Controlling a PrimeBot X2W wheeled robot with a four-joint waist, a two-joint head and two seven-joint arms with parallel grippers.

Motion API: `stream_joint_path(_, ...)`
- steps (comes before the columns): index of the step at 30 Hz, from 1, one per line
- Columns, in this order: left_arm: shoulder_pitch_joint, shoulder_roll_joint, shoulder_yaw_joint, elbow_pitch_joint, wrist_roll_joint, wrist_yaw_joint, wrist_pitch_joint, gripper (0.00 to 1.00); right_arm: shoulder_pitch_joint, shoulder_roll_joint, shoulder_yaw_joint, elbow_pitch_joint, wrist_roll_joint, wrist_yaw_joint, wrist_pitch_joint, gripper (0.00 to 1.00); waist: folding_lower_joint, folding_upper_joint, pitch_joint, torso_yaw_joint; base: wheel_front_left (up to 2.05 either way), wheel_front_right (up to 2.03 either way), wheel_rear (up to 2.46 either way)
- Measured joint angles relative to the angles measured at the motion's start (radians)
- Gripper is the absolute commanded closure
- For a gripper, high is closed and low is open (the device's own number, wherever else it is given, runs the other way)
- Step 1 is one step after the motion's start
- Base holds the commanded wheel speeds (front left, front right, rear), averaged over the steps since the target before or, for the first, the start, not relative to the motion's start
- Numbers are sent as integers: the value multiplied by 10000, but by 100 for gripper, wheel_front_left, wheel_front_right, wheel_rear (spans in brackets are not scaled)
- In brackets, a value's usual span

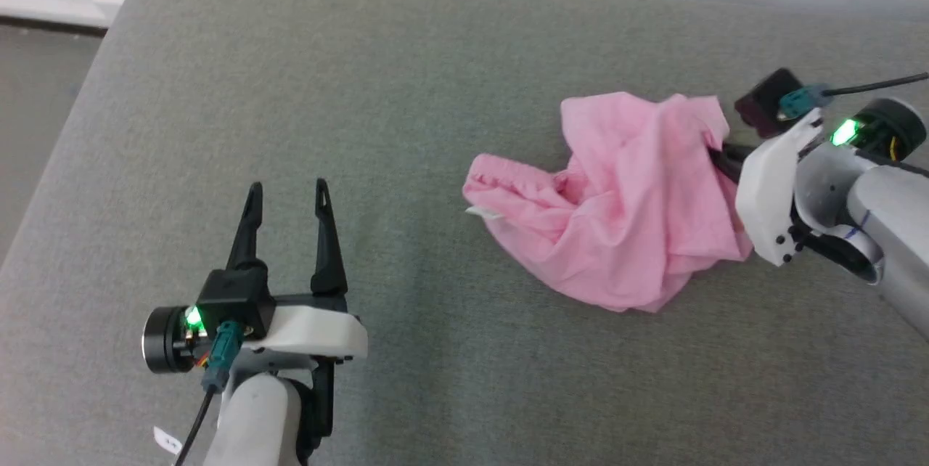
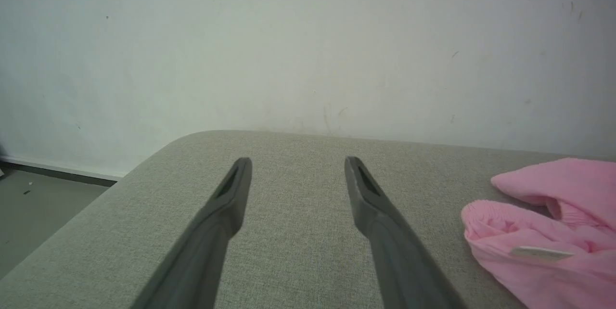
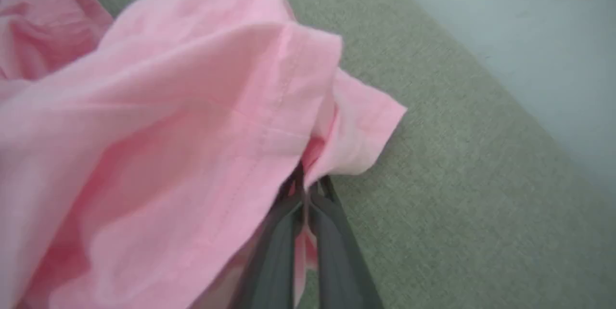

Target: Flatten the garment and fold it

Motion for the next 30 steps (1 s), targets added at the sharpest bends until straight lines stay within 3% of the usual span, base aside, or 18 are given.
stream_joint_path(7, 423, -10, 305, -6, 180, -59, -2, 0, 613, -1436, -955, -2057, -142, 8, -1680, 100, -1, 0, -584, -744, 0, 0, 0)
stream_joint_path(13, 705, -15, 420, -12, 359, -148, 0, 0, 3232, -2180, -2472, -3049, -364, 8, -1875, 100, -2, 0, -957, -1382, 0, 0, 0)
stream_joint_path(17, 734, -23, 407, -4, 401, -221, 0, 0, 5521, -2102, -3409, -2865, -790, 8, -1672, 100, -2, 0, -1189, -1664, 0, 0, 0)
stream_joint_path(24, 747, -21, 470, 40, 477, -309, 0, 0, 8440, -863, -5110, -2462, -1438, 8, -1624, 100, -4, 0, -1543, -1876, 0, 0, 0)
stream_joint_path(25, 747, -8, 491, 46, 508, -324, 0, 0, 8579, -704, -5430, -2468, -1634, 8, -1703, 96, -3, 0, -1576, -1906, 0, 0, 0)
stream_joint_path(26, 746, 21, 518, 54, 543, -387, 0, 0, 8706, -525, -5795, -2489, -1824, 8, -1820, 41, -2, 0, -1614, -1934, 0, 0, 0)
stream_joint_path(27, 740, 65, 539, 54, 598, -412, 0, 0, 8825, -351, -6144, -2562, -2044, 8, -1918, 0, -2, 0, -1656, -1963, 0, 0, 0)
stream_joint_path(30, 609, 293, 577, 65, 681, -614, 0, 0, 9216, -10, -7196, -3162, -2853, 8, -2092, 0, -3, -1, -1800, -2016, 0, 0, 0)
